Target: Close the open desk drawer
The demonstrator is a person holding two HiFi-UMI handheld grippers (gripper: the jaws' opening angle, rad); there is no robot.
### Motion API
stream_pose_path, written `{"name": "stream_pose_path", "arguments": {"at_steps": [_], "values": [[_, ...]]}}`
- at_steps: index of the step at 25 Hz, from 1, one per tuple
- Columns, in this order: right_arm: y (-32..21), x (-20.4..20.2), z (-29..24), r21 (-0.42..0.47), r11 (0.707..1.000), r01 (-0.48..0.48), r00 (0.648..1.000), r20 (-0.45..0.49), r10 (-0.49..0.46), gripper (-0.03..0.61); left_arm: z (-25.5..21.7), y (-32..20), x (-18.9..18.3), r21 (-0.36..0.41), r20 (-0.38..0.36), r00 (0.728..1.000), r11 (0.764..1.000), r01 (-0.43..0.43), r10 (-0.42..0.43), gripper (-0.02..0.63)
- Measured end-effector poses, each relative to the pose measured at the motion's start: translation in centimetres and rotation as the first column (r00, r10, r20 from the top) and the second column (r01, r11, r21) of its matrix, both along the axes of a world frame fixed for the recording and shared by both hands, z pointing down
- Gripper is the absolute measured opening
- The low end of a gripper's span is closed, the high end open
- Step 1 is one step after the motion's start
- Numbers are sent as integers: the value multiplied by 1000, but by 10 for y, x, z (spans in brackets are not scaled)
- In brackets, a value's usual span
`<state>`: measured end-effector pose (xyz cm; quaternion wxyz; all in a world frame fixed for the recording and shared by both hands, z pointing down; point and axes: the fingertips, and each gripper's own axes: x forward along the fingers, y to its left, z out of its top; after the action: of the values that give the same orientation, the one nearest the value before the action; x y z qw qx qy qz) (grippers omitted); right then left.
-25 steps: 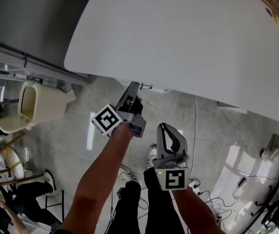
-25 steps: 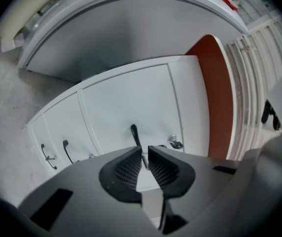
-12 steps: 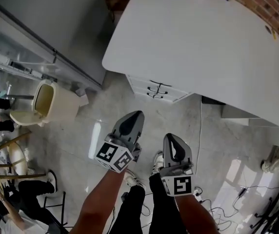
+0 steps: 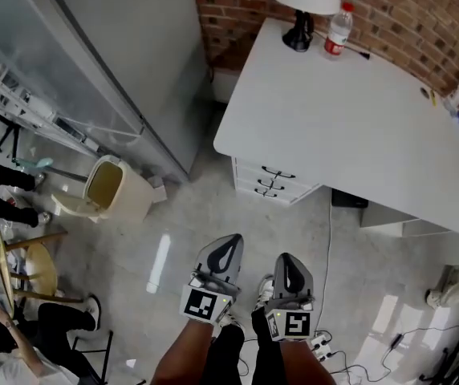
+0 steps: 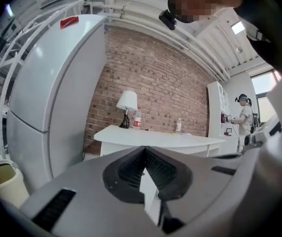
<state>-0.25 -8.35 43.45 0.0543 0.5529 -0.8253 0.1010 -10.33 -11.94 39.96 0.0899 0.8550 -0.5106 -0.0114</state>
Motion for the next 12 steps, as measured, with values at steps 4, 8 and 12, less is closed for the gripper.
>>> {"name": "stream_pose_path", "arguments": {"at_steps": [4,8,12], "values": [[9,-9,-43,31,999,37,999,-29,-36,29,-45,16,-7,18,16,1000,1000,12,-12,8],[2,-7,-100,65,995,71,996,-60,-67,29,-89,20,-10,-17,25,1000,1000,-5,5,8],[2,6,-136,92,993,72,996,-64,-67,28,-112,33,-2,-28,30,1000,1000,-4,5,6]]}}
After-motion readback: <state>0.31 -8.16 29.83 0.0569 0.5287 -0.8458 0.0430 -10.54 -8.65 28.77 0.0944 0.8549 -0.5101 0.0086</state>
